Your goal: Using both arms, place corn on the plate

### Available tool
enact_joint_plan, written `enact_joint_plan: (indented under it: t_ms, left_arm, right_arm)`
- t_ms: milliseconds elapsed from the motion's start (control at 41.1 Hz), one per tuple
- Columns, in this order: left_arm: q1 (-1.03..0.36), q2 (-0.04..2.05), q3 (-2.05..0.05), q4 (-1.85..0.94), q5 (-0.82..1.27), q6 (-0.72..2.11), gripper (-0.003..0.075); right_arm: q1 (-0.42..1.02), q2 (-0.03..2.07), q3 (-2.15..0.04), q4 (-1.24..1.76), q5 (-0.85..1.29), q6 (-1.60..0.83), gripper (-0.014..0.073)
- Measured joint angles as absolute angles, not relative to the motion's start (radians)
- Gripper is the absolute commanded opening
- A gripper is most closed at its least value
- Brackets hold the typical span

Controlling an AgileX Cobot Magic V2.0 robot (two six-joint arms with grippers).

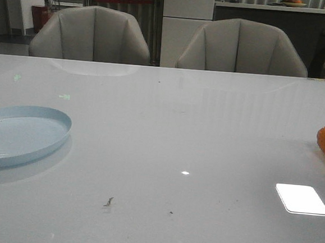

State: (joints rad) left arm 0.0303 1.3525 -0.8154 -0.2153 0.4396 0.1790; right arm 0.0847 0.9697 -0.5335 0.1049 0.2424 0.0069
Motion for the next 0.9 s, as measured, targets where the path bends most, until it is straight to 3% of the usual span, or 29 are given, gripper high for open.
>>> enact_joint_plan:
  t_ms: [463, 901]
  left_arm:
    - [0.061, 1.784, -1.171, -0.213, 0.657, 0.179, 0.0460]
    - [0.061, 1.932, -1.210, -0.193, 0.651, 0.179, 0.0438]
  right_arm:
    - [0.085, 0.970, -0.533, 0.105, 0.242, 0.007, 0.0540]
    - [0.085, 0.970, -0.533, 0.105, 0.242, 0.007, 0.0540]
